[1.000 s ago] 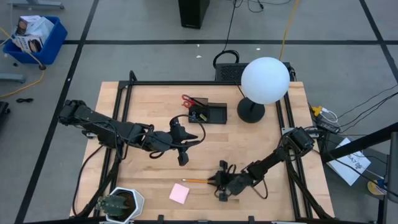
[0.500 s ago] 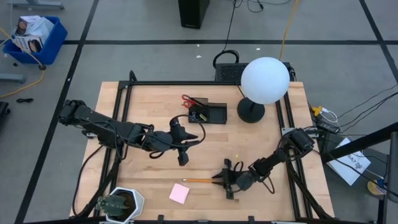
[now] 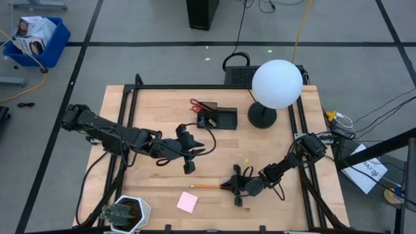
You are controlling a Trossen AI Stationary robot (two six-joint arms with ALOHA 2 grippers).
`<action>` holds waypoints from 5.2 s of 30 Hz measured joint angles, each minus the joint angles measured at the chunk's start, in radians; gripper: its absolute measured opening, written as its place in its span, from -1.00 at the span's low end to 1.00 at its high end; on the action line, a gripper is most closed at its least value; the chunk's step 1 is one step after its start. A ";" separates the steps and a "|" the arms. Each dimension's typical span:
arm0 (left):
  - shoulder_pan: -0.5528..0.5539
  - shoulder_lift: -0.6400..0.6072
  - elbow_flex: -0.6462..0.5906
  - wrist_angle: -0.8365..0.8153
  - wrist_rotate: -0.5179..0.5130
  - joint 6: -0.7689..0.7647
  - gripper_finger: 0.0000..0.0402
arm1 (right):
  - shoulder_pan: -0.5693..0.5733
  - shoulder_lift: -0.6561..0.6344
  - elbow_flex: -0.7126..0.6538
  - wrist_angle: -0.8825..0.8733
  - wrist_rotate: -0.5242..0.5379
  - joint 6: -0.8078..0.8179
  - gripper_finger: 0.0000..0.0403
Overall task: Pick and place office supplies into organizer
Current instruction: Put the yellow pencil into the black desk organizer
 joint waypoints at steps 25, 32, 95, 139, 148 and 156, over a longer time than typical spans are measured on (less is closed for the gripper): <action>0.134 0.000 0.000 -0.071 0.075 -0.067 -0.54 | -0.003 -0.410 -0.088 -0.065 0.264 -0.265 -0.98; 0.131 0.000 0.000 -0.035 0.118 -0.102 -0.05 | 0.004 -0.456 -0.121 -0.064 0.243 -0.208 -0.98; 0.052 0.000 0.000 -0.018 0.074 -0.078 -0.01 | -0.004 -0.001 0.095 -0.198 0.100 -0.035 -0.22; 0.070 0.000 0.000 0.043 0.077 -0.108 -0.09 | 0.004 -0.331 0.090 -0.333 0.315 -0.272 -0.95; 0.067 0.000 -0.001 0.099 0.076 -0.112 -0.22 | 0.013 -0.466 0.090 -0.333 0.347 -0.381 -0.95; 0.062 0.000 -0.001 0.097 0.076 -0.112 -0.26 | 0.013 -0.565 0.090 -0.339 0.397 -0.490 -0.96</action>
